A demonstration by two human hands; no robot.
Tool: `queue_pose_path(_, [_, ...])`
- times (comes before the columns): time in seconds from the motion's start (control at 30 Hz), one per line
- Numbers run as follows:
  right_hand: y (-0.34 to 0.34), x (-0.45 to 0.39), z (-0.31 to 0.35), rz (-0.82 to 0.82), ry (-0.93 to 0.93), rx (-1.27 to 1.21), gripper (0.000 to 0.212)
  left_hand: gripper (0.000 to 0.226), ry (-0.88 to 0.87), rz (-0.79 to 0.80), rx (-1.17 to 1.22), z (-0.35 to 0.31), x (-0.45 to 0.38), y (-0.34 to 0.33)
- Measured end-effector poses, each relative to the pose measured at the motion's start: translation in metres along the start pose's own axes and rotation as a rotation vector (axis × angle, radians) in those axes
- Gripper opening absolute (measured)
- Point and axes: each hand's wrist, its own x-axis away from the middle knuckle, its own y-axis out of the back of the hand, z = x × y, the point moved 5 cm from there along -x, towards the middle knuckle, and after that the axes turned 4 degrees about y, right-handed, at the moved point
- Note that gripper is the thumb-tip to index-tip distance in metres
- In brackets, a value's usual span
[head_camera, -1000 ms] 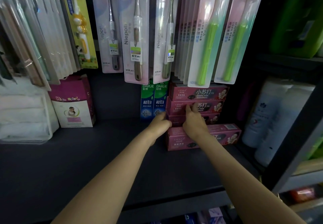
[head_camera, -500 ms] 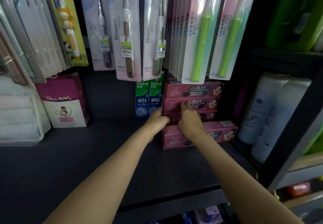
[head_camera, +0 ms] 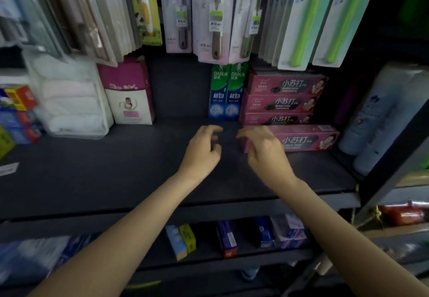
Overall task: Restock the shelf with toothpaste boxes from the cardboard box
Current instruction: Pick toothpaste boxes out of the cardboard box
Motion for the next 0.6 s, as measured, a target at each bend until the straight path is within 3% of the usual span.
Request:
queue_pose_path(0.17, [-0.009, 0.046, 0.070, -0.001, 0.137, -0.183, 0.034, 0.035, -0.125, -0.162, 0.018, 0.019, 0.083, 0.041])
queue_pose_path(0.27, [-0.031, 0.109, 0.118, 0.134, 0.209, -0.326, 0.029, 0.029, -0.179, -0.072, -0.010, 0.049, 0.173, 0.044])
queue_pose_path(0.33, [-0.066, 0.169, 0.142, 0.349, 0.254, -0.334, 0.028, 0.028, -0.152, 0.030, -0.085, 0.088, 0.236, 0.036])
queue_pose_path(0.4, [-0.107, 0.234, 0.157, 0.663, 0.260, -0.293, 0.024, 0.031, -0.067, 0.210, -0.195, 0.131, 0.296, 0.022])
queue_pose_path(0.53, [-0.180, 0.338, 0.164, 1.172, 0.146, -0.175, 0.029, 0.067, 0.345, 0.584, -0.359, 0.226, 0.382, 0.001])
queue_pose_path(0.6, [-0.213, 0.384, 0.173, 1.380, 0.036, -0.200, 0.031, 0.042, 0.600, 0.655, -0.380, 0.273, 0.416, 0.001])
